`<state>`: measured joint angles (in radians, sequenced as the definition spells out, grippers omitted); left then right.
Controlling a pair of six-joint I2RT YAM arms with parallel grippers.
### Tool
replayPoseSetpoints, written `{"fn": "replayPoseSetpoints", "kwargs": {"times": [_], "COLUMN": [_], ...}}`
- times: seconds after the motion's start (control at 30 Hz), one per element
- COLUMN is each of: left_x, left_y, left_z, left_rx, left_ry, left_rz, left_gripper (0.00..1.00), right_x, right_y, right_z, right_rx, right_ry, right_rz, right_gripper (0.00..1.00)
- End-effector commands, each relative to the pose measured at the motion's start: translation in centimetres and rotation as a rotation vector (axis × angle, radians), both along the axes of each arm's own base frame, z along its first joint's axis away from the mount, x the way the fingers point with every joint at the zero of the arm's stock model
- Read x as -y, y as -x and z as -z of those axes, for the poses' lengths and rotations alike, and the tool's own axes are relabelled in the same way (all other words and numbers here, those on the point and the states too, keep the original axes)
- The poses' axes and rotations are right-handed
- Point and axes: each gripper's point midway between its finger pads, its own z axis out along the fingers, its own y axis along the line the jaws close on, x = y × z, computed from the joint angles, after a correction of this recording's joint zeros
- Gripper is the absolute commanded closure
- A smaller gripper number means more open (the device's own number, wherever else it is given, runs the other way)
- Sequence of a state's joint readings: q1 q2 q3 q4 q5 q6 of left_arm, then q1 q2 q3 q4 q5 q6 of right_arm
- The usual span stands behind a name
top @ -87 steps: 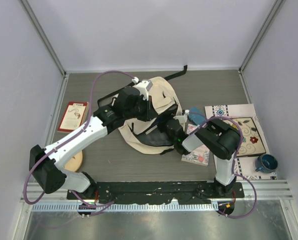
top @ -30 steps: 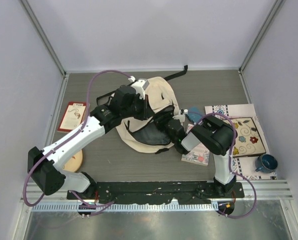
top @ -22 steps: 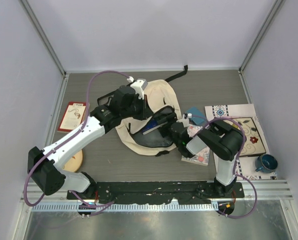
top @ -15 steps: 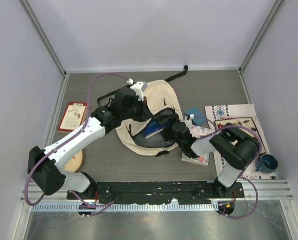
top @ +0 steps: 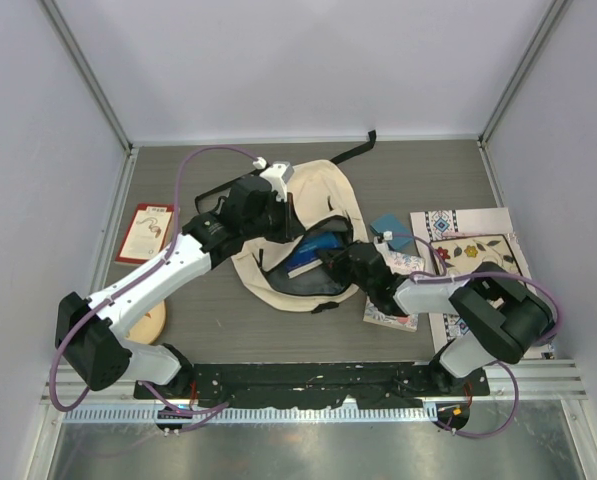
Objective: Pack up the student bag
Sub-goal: Place the book in the student bag, then move the book to the center of the board.
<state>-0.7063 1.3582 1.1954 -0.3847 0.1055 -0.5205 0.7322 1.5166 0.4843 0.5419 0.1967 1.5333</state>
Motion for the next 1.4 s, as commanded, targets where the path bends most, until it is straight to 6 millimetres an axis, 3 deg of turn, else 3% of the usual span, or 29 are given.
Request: {"fn": "replayPoseSetpoints", "kwargs": {"times": [0.0, 0.1, 0.13, 0.17, 0.3, 0.33, 0.37, 0.4, 0.43, 0.47, 0.5, 0.53, 0.57, 0.63, 0.67, 0.7, 0.77, 1.0, 1.1, 1.13, 1.2, 1.23, 1.3, 1.33, 1.37], "left_x": [0.3, 0.5, 0.6, 0.6, 1.0, 1.2, 1.2, 1.2, 1.2, 1.1, 1.0, 0.8, 0.7, 0.5, 0.4, 0.4, 0.5, 0.2, -0.1, -0.1, -0.1, -0.1, -0.2, -0.2, -0.2], "left_y": [-0.7, -0.5, -0.5, -0.3, 0.3, 0.6, 0.7, 0.8, 0.8, 0.8, 0.8, 0.8, 0.6, 0.6, 0.4, 0.4, 0.2, -0.5, -0.6, -0.6, -0.6, -0.6, -0.5, -0.3, -0.2], "left_z": [-2.2, -2.5, -2.7, -2.7, -3.9, -4.1, -4.1, -4.2, -4.0, -3.9, -3.6, -3.4, -3.2, -2.9, -2.8, -2.7, -2.4, -1.9, -2.0, -1.8, -1.6, -1.6, -1.2, -1.2, -1.0], "left_rx": [0.061, 0.06, 0.06, 0.057, 0.061, 0.057, 0.058, 0.06, 0.057, 0.058, 0.052, 0.049, 0.048, 0.046, 0.049, 0.046, 0.042, 0.042, 0.048, 0.043, 0.041, 0.037, 0.029, 0.026, 0.018], "left_ry": [0.066, 0.076, 0.083, 0.086, 0.122, 0.13, 0.133, 0.135, 0.129, 0.125, 0.117, 0.11, 0.101, 0.094, 0.092, 0.091, 0.084, 0.067, 0.062, 0.06, 0.055, 0.054, 0.049, 0.051, 0.049], "left_rz": [-0.011, 0.002, 0.005, 0.011, 0.043, 0.061, 0.068, 0.07, 0.067, 0.065, 0.06, 0.056, 0.044, 0.038, 0.029, 0.028, 0.022, -0.005, -0.012, -0.012, -0.012, -0.011, -0.01, -0.007, -0.004], "left_gripper": [1.0, 1.0, 1.0, 1.0, 1.0, 1.0, 1.0, 1.0, 1.0, 1.0, 1.0, 1.0, 1.0, 1.0, 1.0, 1.0, 1.0, 1.0, 1.0, 1.0, 1.0, 1.0, 1.0, 1.0, 0.99], "right_x": [-0.5, -0.6, -0.7, -0.7, -1.9, -2.4, -3.1, -3.5, -3.6, -3.8, -3.4, -3.4, -3.1, -2.6, -2.8, -2.2, -2.2, -0.8, -0.1, -0.1, 0.6, 1.0, 2.2, 3.4, 4.1], "right_y": [-0.5, -1.7, -2.3, -2.8, -5.5, -6.2, -7.0, -7.3, -7.7, -7.9, -7.6, -7.3, -6.6, -5.3, -4.7, -3.8, -3.0, -0.5, 0.4, 0.7, 1.5, 1.8, 3.3, 3.8, 4.2], "right_z": [-3.1, -5.4, -8.0, -9.1, -10.8, -9.1, -9.3, -7.9, -5.4, -4.7, -2.3, -1.6, -1.3, 0.6, 0.0, 1.7, 1.8, 2.1, 0.6, -1.4, -2.6, -4.9, -5.6, -7.7, -8.3], "right_rx": [0.079, 0.217, 0.317, 0.369, 0.449, 0.415, 0.417, 0.381, 0.319, 0.28, 0.207, 0.173, 0.159, 0.08, 0.07, 0.013, -0.019, -0.11, -0.056, 0.009, 0.058, 0.119, 0.148, 0.208, 0.23], "right_ry": [-0.084, -0.133, -0.195, -0.211, -0.255, -0.238, -0.249, -0.225, -0.199, -0.205, -0.153, -0.145, -0.129, -0.062, -0.053, 0.028, 0.066, 0.21, 0.208, 0.203, 0.228, 0.214, 0.256, 0.236, 0.242], "right_rz": [0.014, 0.034, 0.049, 0.061, 0.092, 0.095, 0.098, 0.1, 0.112, 0.123, 0.129, 0.125, 0.107, 0.081, 0.053, 0.029, -0.011, -0.09, -0.1, -0.124, -0.145, -0.146, -0.163, -0.135, -0.125], "right_gripper": [0.99, 0.99, 0.99, 0.99, 0.99, 0.99, 0.99, 0.99, 0.99, 0.99, 0.94, 0.86, 0.66, 0.49, 0.39, 0.35, 0.26, 0.23, 0.23, 0.23, 0.23, 0.23, 0.23, 0.23, 0.24]}}
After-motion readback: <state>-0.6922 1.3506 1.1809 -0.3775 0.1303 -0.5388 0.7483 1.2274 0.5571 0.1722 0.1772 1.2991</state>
